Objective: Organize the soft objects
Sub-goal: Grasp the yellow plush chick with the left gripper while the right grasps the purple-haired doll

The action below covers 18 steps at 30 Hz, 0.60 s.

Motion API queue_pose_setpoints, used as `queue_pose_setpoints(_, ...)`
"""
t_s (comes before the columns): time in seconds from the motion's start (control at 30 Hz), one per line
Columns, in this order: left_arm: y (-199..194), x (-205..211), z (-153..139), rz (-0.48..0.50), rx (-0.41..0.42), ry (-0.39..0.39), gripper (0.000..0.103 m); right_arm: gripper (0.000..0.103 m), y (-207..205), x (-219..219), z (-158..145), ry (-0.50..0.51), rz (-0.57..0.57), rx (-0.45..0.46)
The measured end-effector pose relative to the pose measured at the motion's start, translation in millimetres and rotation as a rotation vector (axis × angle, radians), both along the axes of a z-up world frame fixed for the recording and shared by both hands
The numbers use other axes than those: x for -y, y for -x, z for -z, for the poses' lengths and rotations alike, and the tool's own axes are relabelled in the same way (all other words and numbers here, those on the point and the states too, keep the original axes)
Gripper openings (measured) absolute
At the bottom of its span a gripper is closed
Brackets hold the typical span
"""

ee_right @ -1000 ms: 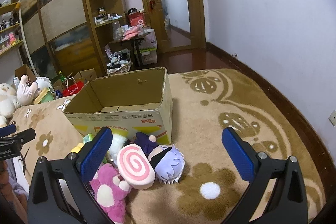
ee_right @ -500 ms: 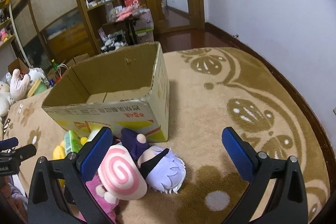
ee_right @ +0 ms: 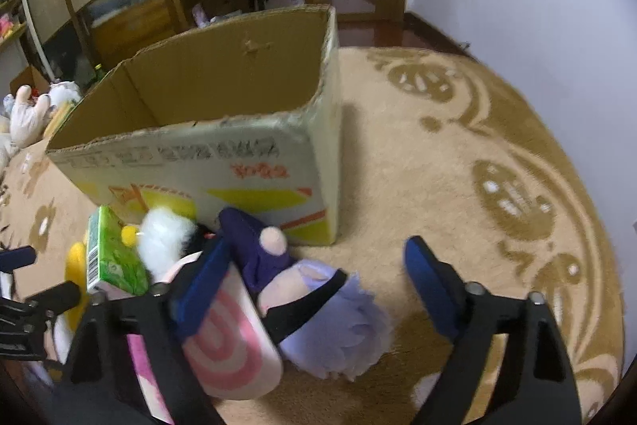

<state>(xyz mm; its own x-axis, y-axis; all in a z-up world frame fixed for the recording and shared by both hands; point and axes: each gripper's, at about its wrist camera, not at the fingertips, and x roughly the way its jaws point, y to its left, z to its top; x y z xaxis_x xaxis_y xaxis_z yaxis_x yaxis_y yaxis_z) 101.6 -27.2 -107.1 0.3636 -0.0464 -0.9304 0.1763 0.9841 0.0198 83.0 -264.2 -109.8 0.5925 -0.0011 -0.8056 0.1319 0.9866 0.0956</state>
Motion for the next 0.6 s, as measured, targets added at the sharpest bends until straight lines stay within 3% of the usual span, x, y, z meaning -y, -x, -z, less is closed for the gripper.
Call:
queue_pose_setpoints(0.4,-9,-6,23,-0.007,-0.109,0.104,0.099,0.076,0,3,18,-0.119,0.005,-0.069)
queue_pose_setpoints(0.5,-12,-8,24,-0.010,-0.123,0.132,0.093,0.074,1,5,19,-0.138,0.015,-0.079)
queue_pose_setpoints(0.6,-15,-13,28,-0.008,-0.148,0.198,0.077,0.071,1,7,19,-0.150,0.017,-0.081)
